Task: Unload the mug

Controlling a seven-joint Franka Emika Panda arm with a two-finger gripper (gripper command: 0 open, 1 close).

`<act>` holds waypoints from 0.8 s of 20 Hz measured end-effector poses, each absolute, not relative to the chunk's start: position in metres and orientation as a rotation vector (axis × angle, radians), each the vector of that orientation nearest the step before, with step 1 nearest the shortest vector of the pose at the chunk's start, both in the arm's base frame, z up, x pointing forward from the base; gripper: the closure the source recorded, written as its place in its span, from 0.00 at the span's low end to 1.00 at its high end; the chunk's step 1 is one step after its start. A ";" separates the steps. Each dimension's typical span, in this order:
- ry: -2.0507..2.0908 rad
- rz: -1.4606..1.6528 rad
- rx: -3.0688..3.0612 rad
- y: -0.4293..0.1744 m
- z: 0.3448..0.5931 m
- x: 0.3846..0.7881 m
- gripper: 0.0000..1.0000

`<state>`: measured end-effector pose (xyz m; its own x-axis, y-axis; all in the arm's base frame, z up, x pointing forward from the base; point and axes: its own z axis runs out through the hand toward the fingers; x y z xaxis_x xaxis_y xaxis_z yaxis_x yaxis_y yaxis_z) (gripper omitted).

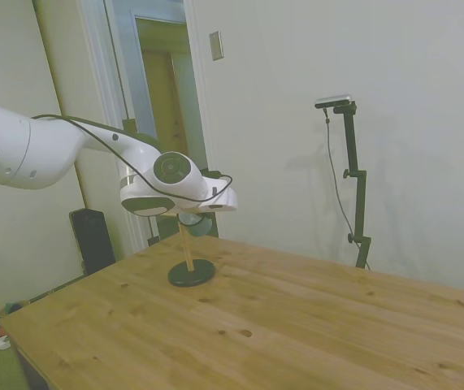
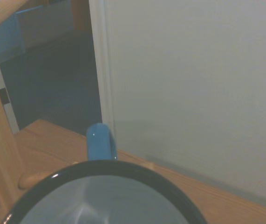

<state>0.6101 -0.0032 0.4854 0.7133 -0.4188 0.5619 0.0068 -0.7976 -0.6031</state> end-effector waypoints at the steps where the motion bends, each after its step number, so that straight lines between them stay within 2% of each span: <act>1: 0.314 -0.956 -2.331 -0.005 0.486 0.610 1.00; 9: 0.370 -0.973 -2.308 -0.032 0.497 0.614 1.00; 16: 0.414 -1.013 -2.277 -0.056 0.517 0.617 1.00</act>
